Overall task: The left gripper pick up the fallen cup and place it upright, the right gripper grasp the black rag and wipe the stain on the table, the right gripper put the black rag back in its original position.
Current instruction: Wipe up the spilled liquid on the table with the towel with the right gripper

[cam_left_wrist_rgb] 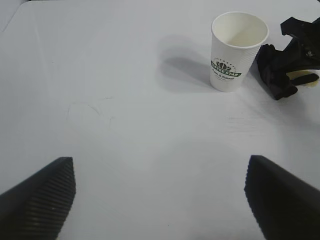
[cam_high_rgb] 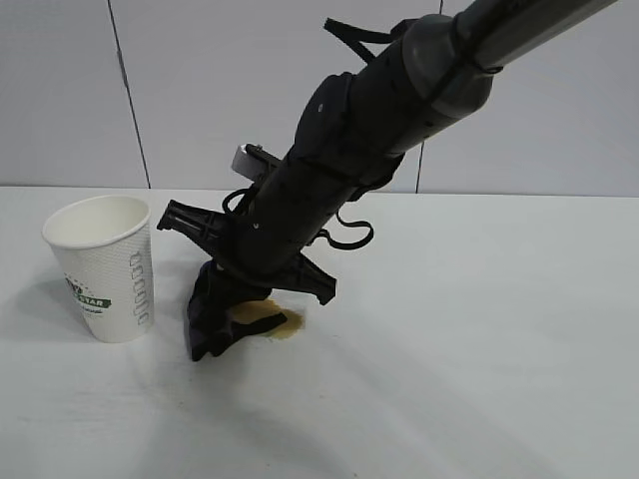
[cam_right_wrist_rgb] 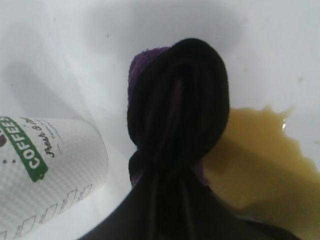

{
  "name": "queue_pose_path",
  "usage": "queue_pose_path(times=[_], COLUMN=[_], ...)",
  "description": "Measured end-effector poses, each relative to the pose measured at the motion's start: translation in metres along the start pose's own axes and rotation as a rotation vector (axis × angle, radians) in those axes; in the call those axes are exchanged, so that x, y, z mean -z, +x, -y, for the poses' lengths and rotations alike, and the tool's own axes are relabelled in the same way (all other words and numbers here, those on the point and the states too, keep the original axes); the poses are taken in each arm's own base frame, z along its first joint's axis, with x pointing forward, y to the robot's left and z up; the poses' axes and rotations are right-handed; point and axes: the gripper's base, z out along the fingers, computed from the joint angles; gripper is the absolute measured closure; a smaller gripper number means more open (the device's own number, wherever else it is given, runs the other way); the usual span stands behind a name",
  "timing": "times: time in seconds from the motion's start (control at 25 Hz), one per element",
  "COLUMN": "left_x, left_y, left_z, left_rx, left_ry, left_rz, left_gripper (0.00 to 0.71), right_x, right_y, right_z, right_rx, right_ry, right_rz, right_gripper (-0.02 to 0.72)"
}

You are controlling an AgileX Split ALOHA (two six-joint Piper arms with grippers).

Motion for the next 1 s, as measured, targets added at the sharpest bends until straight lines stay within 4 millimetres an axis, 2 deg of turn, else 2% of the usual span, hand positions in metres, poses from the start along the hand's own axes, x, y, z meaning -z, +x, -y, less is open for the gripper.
queue_pose_path(times=[0.44, 1.0], left_x=[0.0, 0.0], left_y=[0.0, 0.0], left_z=[0.0, 0.0], left_rx=[0.0, 0.0], left_ry=[0.0, 0.0], left_rz=[0.0, 0.0], left_gripper=[0.051, 0.051], right_x=[-0.0027, -0.0023], right_y=[-0.0006, -0.0018], right_z=[-0.0005, 0.0025], right_rx=[-0.076, -0.048], right_ry=[-0.022, -0.009], right_rz=[0.015, 0.003], right_gripper=[0.671, 0.671])
